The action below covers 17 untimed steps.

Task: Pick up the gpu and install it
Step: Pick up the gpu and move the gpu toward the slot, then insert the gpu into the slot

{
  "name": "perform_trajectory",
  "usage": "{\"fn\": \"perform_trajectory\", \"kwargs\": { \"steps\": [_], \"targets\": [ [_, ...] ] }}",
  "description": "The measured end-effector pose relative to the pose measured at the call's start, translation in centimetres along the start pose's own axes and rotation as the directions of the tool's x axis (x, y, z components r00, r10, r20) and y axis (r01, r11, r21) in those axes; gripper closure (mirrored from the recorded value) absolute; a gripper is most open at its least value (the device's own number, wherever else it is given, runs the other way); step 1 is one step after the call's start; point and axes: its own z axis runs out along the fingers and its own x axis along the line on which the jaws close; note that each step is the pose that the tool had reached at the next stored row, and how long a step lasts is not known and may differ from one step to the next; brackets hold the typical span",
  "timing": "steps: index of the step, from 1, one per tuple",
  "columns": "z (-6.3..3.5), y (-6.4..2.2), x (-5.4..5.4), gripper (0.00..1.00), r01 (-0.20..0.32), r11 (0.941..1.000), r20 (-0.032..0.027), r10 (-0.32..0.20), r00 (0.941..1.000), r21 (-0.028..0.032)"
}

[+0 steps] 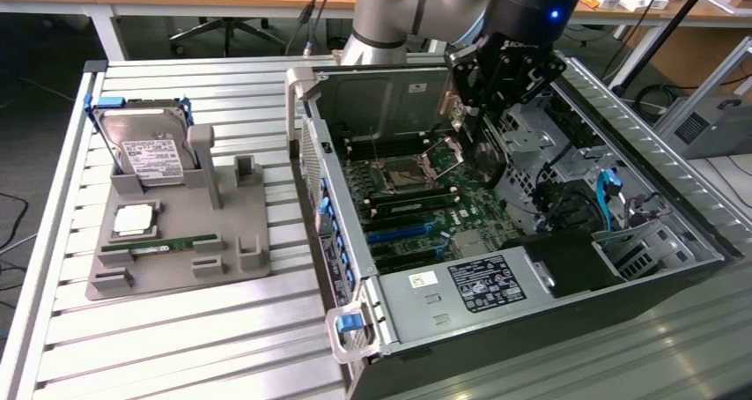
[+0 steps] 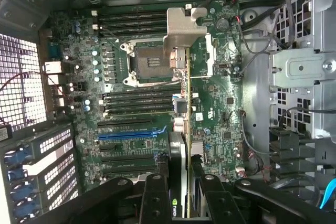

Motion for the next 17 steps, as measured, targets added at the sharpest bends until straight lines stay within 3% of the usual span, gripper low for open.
{"fn": "perform_trajectory", "kwargs": {
  "steps": [12, 17],
  "targets": [
    [0.00, 0.00, 0.00, 0.73, 0.004, 1.0000, 0.0001, -0.004, 1.0000, -0.0001],
    [0.01, 0.00, -0.01, 0.73, 0.081, 0.9968, 0.0028, -0.081, 0.9967, -0.0018]
  ]
}}
